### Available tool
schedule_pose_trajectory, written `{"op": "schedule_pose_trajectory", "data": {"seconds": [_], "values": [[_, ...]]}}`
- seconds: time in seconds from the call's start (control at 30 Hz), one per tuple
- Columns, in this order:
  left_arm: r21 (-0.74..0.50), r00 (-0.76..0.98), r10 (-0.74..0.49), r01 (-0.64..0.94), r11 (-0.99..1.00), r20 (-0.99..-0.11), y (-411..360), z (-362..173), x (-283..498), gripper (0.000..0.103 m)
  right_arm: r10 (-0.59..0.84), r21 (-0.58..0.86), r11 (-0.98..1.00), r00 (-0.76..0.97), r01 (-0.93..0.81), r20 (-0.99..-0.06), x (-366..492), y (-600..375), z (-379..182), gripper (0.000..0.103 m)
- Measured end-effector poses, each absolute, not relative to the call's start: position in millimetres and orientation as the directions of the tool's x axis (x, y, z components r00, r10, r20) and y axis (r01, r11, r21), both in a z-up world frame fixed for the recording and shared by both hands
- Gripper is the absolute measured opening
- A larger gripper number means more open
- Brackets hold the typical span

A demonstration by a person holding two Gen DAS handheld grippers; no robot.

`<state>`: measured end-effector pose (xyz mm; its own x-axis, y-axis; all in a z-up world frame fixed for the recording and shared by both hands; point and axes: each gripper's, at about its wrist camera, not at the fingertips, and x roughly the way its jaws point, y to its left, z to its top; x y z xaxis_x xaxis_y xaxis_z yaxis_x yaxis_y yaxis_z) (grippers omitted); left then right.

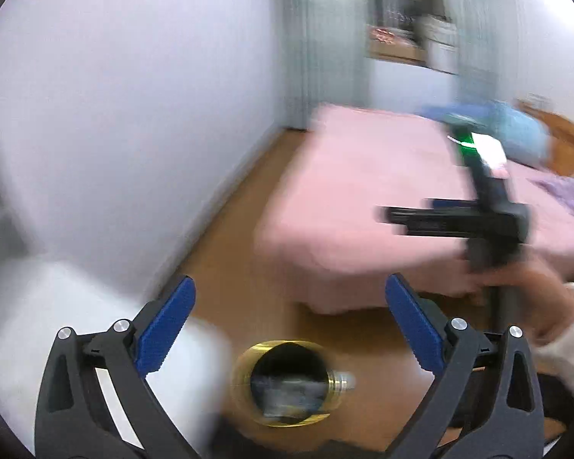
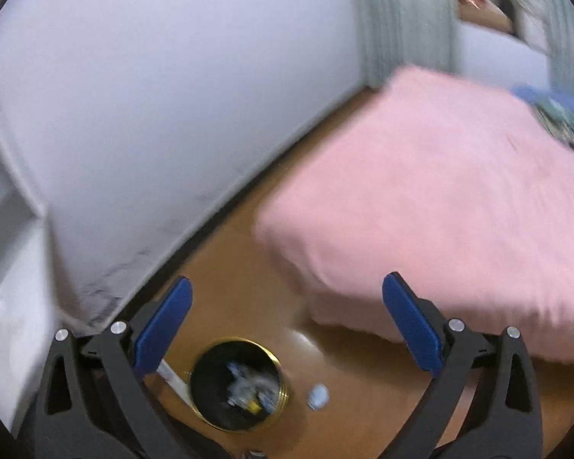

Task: Collect trash
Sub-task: 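Grasp the white patterned mask with the right tool while the left tool grasps the silver-green cigarette pack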

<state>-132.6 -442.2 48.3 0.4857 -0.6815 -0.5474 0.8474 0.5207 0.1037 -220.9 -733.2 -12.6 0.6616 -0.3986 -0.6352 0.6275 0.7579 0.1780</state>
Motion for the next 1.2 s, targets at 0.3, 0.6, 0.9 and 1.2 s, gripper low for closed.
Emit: {"op": "schedule_pose_trajectory", "data": {"seconds": [0.3, 0.6, 0.9, 1.2], "values": [[0.172, 0.742, 0.029, 0.117, 0.978, -0.670, -149.4, 50.2, -46.2, 0.096, 0.076, 0.073, 0.997, 0.770, -0.038, -0.634, -63.9, -477.5, 10.1, 0.096], [0.054, 0.626, 0.225, -0.279, 0.959, -0.746, 16.5, 21.2, -57.0, 0.096, 0.480, 0.057, 0.764, 0.507, -0.642, -0.716, -17.3, -233.9, -12.1, 0.096], [-0.055, 0.630, 0.094, -0.214, 0.975, -0.771, 2.4, 16.1, -22.2, 0.096, 0.426, -0.032, 0.689, 0.441, -0.724, -0.790, 6.3, -178.5, -43.4, 0.074], [-0.077, 0.608, 0.043, -0.171, 0.982, -0.793, -24.2, 3.0, 12.4, 0.096, 0.427, 0.022, 0.739, 0.444, -0.673, -0.788, 15.4, -225.4, -41.0, 0.026]]}}
